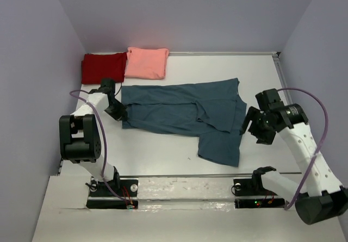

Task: Fold and stack the t-shirts
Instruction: Grap the side of the flattened tshirt closest away from the robot with both arms

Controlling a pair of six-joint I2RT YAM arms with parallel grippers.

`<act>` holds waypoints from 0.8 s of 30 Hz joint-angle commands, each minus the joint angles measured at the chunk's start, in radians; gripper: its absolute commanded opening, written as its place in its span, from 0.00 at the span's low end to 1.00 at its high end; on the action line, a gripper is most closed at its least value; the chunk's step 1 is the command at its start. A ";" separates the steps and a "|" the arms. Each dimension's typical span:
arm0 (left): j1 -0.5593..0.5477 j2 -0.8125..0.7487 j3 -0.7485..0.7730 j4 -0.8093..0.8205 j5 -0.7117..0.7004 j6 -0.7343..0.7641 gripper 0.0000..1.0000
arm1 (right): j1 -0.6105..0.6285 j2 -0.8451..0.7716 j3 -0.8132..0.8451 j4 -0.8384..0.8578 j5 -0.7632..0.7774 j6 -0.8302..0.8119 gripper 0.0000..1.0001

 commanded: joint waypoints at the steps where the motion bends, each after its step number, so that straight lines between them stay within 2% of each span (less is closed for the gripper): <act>1: 0.001 0.015 0.057 -0.009 -0.022 0.037 0.00 | 0.014 0.135 -0.016 0.014 0.044 -0.029 0.78; 8: 0.001 0.040 0.097 -0.014 -0.031 0.050 0.00 | 0.014 0.247 -0.108 0.186 -0.046 0.000 0.84; 19: 0.011 0.075 0.143 -0.023 -0.042 0.072 0.00 | 0.014 0.324 -0.334 0.448 -0.273 0.054 0.84; 24: 0.031 0.090 0.155 -0.018 -0.040 0.083 0.00 | 0.014 0.315 -0.380 0.464 -0.310 0.045 0.83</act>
